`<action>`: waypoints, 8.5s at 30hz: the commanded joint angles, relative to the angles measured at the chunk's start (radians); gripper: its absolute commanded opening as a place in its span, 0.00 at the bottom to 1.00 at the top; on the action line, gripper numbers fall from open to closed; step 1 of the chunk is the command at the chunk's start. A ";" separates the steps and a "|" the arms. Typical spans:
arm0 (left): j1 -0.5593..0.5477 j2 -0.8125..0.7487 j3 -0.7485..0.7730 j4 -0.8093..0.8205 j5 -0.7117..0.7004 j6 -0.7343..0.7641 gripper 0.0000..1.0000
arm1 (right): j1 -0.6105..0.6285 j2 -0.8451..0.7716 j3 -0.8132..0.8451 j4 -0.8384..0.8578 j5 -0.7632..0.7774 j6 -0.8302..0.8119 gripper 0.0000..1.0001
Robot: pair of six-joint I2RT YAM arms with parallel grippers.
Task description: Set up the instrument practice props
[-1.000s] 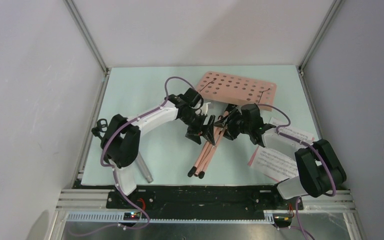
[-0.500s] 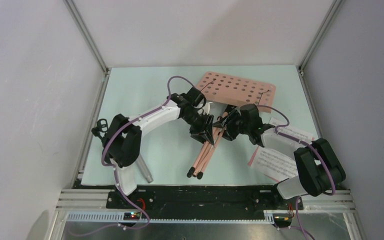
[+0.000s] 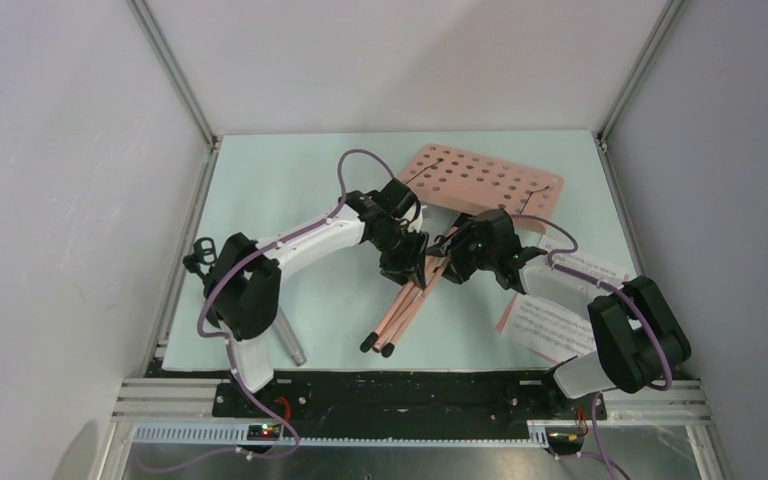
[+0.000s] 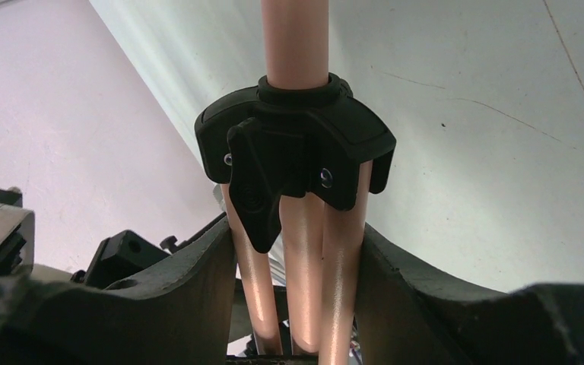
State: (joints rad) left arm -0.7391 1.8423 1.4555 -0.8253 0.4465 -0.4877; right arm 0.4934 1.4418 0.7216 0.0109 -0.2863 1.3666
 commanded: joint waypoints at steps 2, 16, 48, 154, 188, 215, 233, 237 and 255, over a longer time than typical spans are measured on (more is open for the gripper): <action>-0.016 -0.042 -0.023 0.052 -0.154 0.050 0.38 | 0.007 -0.056 0.121 0.132 -0.079 0.138 0.40; 0.005 -0.085 0.010 0.081 -0.068 0.038 0.00 | 0.012 -0.109 0.122 0.015 -0.055 0.012 0.84; 0.072 -0.148 0.234 0.080 0.165 -0.216 0.00 | -0.168 -0.615 -0.327 -0.092 0.176 -0.031 0.70; -0.212 0.331 0.150 0.171 -0.607 -0.032 0.26 | -0.254 -0.326 -0.228 0.011 0.220 -0.481 0.68; -0.071 0.021 0.357 0.090 -0.091 -0.103 0.00 | -0.291 -0.585 -0.469 0.179 0.029 -0.152 0.65; -0.066 -0.008 0.360 0.091 -0.066 -0.158 0.00 | -0.201 0.025 -0.356 0.893 0.195 0.135 0.49; -0.066 -0.021 0.337 0.091 -0.068 -0.157 0.00 | -0.197 0.269 -0.213 0.990 0.159 0.161 0.49; -0.066 -0.023 0.335 0.090 -0.064 -0.152 0.00 | -0.200 0.307 -0.188 0.994 0.145 0.170 0.50; -0.067 -0.017 0.333 0.090 -0.042 -0.158 0.00 | -0.158 0.440 -0.152 1.145 0.198 0.264 0.47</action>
State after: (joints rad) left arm -0.7933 1.9640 1.7412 -0.8326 0.2493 -0.6586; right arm 0.3344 1.8481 0.5392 1.0840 -0.1101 1.5826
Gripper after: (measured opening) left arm 0.224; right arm 0.483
